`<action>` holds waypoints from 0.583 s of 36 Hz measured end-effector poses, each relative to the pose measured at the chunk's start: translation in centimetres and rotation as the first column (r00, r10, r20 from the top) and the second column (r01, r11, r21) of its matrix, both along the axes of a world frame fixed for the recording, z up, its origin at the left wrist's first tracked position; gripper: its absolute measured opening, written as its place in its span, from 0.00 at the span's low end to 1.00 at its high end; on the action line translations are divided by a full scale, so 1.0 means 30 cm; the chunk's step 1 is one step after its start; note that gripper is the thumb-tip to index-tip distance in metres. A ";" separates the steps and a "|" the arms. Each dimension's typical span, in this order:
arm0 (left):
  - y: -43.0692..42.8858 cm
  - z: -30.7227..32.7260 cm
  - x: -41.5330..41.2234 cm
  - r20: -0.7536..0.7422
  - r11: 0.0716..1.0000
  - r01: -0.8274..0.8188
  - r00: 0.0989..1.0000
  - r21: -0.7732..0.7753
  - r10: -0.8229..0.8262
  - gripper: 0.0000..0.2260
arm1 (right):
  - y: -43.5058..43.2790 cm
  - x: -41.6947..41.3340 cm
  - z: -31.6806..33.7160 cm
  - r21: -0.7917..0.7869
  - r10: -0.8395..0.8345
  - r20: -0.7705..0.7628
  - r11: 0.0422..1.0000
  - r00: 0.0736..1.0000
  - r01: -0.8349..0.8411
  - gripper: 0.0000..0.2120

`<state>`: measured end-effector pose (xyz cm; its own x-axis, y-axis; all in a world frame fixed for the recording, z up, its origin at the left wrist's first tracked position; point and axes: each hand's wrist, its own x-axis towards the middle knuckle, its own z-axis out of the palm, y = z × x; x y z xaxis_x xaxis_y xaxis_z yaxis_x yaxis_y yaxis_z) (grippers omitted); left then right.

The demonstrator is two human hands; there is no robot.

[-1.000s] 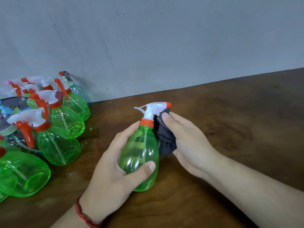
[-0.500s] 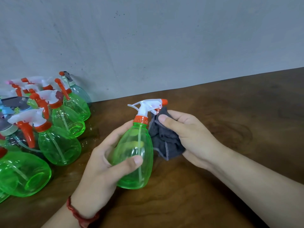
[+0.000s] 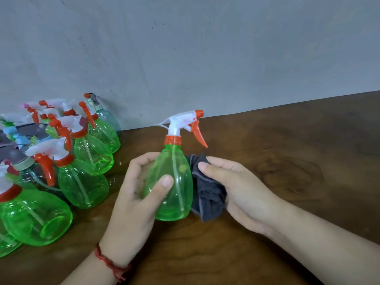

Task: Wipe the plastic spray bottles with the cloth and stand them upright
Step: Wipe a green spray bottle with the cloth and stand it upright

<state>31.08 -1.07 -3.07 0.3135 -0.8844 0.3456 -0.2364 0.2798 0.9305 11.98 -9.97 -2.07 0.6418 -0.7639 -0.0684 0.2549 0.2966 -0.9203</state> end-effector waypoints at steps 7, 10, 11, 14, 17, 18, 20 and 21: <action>0.010 -0.010 0.006 0.174 0.984 -0.177 0.970 0.030 0.170 0.18 | -0.001 -0.014 0.012 -0.188 -0.113 -0.089 0.978 0.990 0.095 0.13; 0.022 0.008 -0.016 0.113 0.981 -0.168 0.981 0.092 0.158 0.20 | 0.010 -0.009 0.011 -0.314 -0.138 -0.153 0.946 0.979 0.084 0.13; 0.022 0.011 -0.020 0.130 0.981 -0.159 0.981 0.108 0.145 0.25 | 0.013 -0.008 0.012 -0.345 -0.138 -0.172 0.936 0.975 0.071 0.13; 0.011 0.005 -0.017 0.146 0.975 -0.155 0.980 0.159 0.132 0.40 | 0.016 -0.008 0.014 -0.403 -0.149 -0.186 0.913 0.971 0.063 0.13; 0.003 -0.007 -0.005 0.014 0.979 -0.109 0.994 0.174 0.109 0.37 | 0.007 -0.009 0.017 -0.377 -0.196 -0.171 0.919 0.966 0.120 0.10; 0.004 -0.008 -0.005 -0.045 0.984 -0.069 0.996 0.167 0.078 0.33 | 0.004 -0.010 0.017 -0.359 -0.203 -0.158 0.923 0.966 0.135 0.08; 0.006 -0.008 -0.008 -0.146 0.988 0.022 0.989 0.150 0.000 0.28 | 0.003 -0.013 0.016 -0.368 -0.220 -0.127 0.916 0.967 0.160 0.04; 0.008 -0.003 -0.012 -0.166 0.986 0.062 0.985 0.152 -0.036 0.26 | 0.005 -0.013 0.014 -0.398 -0.223 -0.120 0.903 0.967 0.159 0.04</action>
<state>30.71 -0.83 -3.16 0.3087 -0.9391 0.1507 -0.0686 0.1360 0.9883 11.60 -9.81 -1.66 0.4859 -0.8583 0.1648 0.1120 -0.1259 -0.9857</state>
